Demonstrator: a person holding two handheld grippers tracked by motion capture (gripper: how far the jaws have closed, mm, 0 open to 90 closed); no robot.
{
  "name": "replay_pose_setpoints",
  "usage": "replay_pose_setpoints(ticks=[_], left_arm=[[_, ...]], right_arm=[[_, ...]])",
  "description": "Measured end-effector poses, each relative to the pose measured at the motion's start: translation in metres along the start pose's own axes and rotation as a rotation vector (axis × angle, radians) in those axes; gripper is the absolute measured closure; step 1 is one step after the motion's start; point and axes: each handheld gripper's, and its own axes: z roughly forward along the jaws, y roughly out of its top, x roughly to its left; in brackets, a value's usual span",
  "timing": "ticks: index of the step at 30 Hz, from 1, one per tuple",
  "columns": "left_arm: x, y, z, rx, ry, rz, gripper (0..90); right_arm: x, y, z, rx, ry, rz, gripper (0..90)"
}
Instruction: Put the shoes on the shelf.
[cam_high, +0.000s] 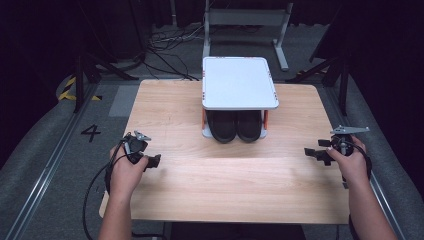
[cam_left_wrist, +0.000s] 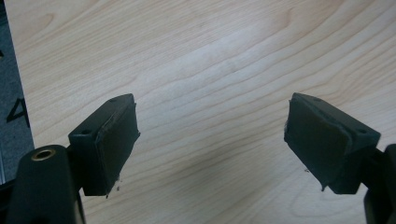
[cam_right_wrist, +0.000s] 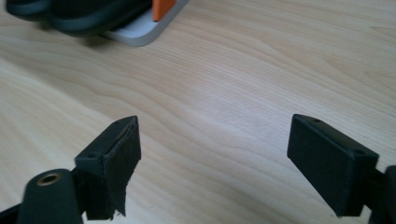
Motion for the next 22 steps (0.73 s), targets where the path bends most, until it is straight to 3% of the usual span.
replay_pose_setpoints(ticks=[6,9,11,14,17,19,22], left_arm=[[0.001,-0.004,0.014,0.010,-0.005,-0.049,17.6],[0.003,-0.006,0.019,-0.001,-0.034,-0.086,17.4],[0.005,-0.007,0.022,0.000,-0.035,-0.069,17.5],[0.006,-0.009,0.027,-0.019,-0.013,-0.061,17.6],[0.007,-0.012,0.034,-0.048,-0.020,-0.064,18.2],[0.008,-0.014,0.038,-0.082,-0.032,-0.096,17.9],[0.009,-0.014,0.037,-0.074,-0.020,-0.099,18.2]], right_arm=[[-0.012,-0.014,0.015,-0.015,-0.034,-0.066,17.9],[-0.015,-0.018,0.019,-0.015,-0.031,-0.082,17.8],[-0.017,-0.021,0.021,-0.011,-0.026,-0.097,17.2],[-0.020,-0.026,0.024,0.001,-0.061,-0.105,17.1],[-0.021,-0.028,0.028,-0.010,-0.093,-0.097,20.2],[-0.020,-0.029,0.030,-0.007,-0.142,-0.070,19.8],[-0.019,-0.029,0.031,-0.013,-0.154,-0.046,20.6]])
